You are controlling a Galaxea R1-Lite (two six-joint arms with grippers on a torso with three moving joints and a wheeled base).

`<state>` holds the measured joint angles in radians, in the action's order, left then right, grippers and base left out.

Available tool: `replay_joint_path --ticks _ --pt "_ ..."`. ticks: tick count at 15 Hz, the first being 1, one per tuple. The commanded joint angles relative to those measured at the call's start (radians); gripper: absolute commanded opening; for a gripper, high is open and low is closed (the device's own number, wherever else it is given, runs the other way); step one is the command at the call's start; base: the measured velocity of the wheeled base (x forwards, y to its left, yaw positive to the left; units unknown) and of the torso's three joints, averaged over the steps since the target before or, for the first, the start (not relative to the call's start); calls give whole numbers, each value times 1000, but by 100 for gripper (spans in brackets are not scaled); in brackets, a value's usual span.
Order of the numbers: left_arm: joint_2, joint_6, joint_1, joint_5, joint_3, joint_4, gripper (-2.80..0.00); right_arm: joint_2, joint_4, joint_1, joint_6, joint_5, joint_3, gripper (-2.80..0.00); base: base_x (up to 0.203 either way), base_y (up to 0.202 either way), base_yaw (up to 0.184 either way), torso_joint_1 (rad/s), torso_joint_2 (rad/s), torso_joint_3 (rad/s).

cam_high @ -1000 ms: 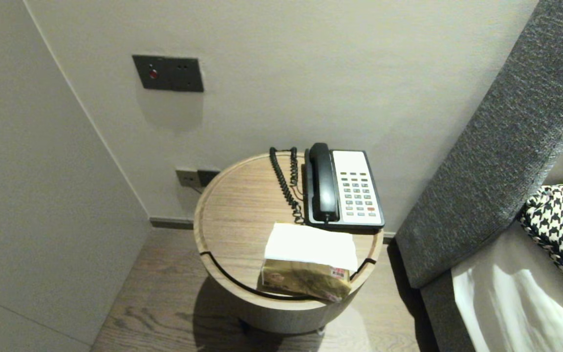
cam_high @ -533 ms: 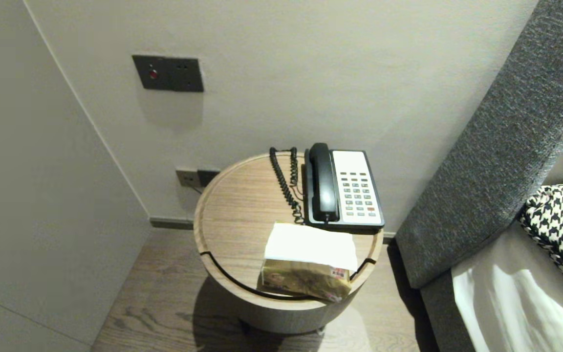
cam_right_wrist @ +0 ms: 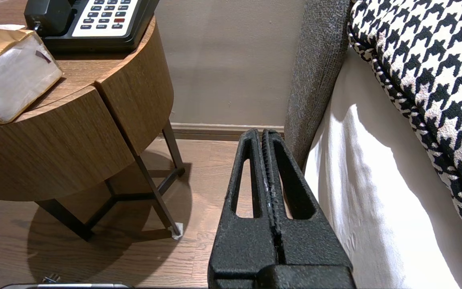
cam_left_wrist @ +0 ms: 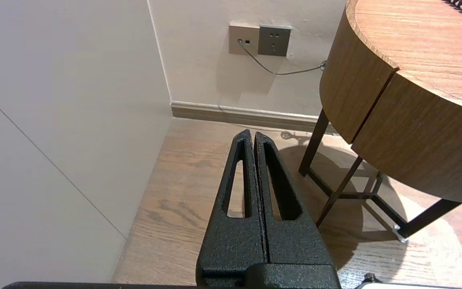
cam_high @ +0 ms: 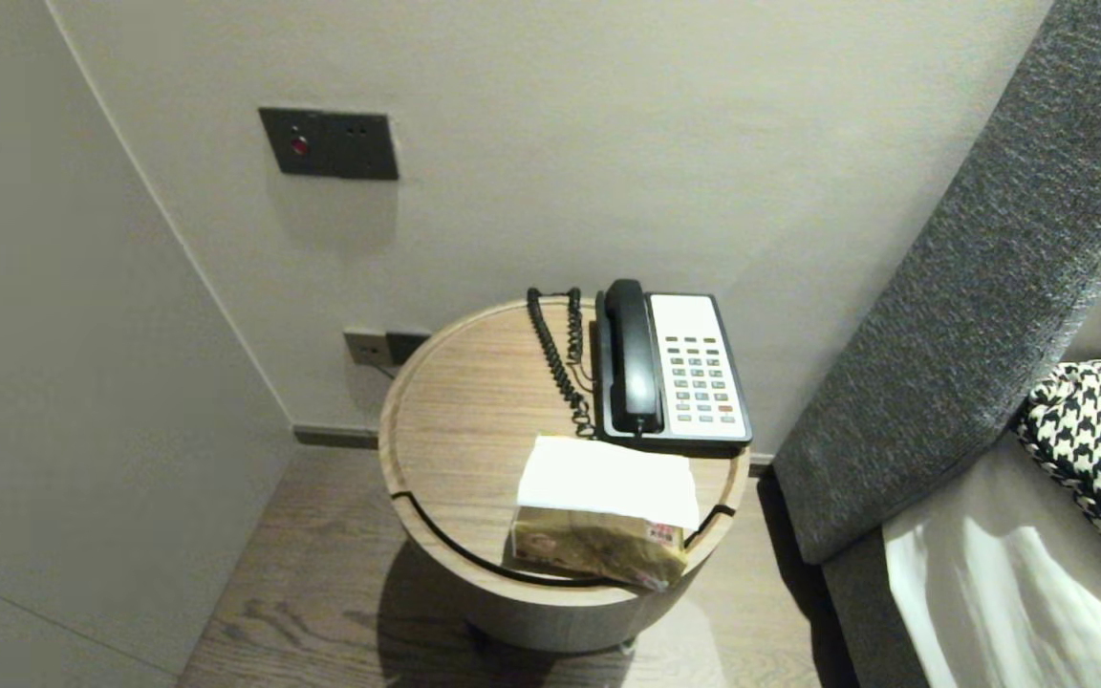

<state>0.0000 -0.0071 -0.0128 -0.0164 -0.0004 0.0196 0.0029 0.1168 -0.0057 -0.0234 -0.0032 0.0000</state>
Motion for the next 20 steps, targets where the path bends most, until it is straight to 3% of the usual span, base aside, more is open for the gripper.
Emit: replay_joint_path --ticks 1,20 --pt "-2 -1 0 0 0 0 -280 3 0 0 0 0 40 -280 0 0 0 0 0 0" --pt "-2 -1 0 0 -1 0 -280 3 1 0 10 0 40 -280 0 0 0 0 0 0"
